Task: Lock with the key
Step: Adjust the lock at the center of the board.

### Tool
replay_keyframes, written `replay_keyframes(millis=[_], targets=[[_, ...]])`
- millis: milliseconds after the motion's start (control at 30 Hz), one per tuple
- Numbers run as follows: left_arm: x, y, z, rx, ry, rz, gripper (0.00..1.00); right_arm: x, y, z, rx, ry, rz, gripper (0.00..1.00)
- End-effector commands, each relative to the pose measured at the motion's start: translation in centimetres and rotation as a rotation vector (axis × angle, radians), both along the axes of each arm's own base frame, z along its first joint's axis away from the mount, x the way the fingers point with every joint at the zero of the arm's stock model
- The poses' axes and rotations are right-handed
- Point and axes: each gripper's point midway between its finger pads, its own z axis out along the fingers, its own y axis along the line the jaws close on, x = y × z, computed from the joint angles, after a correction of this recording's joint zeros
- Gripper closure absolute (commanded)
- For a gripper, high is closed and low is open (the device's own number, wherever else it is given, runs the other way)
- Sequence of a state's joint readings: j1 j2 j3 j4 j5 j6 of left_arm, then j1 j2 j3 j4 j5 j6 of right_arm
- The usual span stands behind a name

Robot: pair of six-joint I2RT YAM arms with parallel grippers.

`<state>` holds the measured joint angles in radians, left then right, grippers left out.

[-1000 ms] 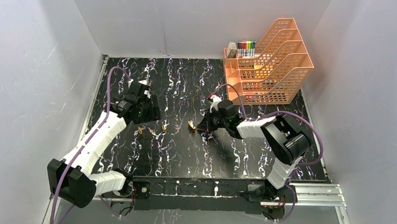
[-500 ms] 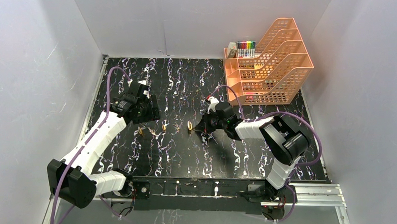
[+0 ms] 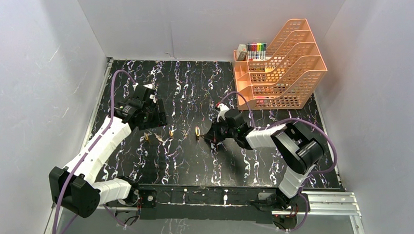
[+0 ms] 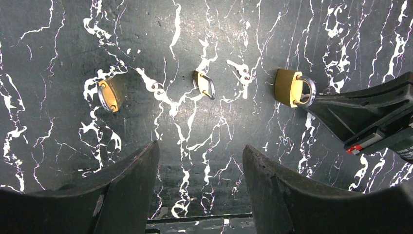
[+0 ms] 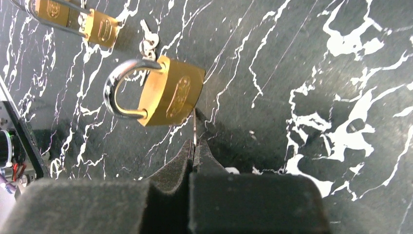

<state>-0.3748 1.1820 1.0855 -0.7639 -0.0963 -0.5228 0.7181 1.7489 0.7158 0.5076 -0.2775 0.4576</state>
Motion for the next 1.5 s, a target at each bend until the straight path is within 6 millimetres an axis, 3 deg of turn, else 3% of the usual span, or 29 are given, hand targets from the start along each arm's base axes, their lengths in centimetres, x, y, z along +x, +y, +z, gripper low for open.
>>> replay_keyframes(millis=[0,500,1467], targets=[[-0.8,0.4,-0.1,0.005,0.008,-0.009,0.38,-2.6,-0.8,-1.2,-0.041,0.055,0.02,1.0],[-0.9,0.6,0.3,0.007,0.003,-0.007,0.38,-3.0,1.1,0.1,-0.001,0.041,0.037,1.0],[-1.4,0.8,0.1,0.008,0.009,-0.009,0.38,-2.7,2.6,1.6,0.059,0.025,0.073,1.0]])
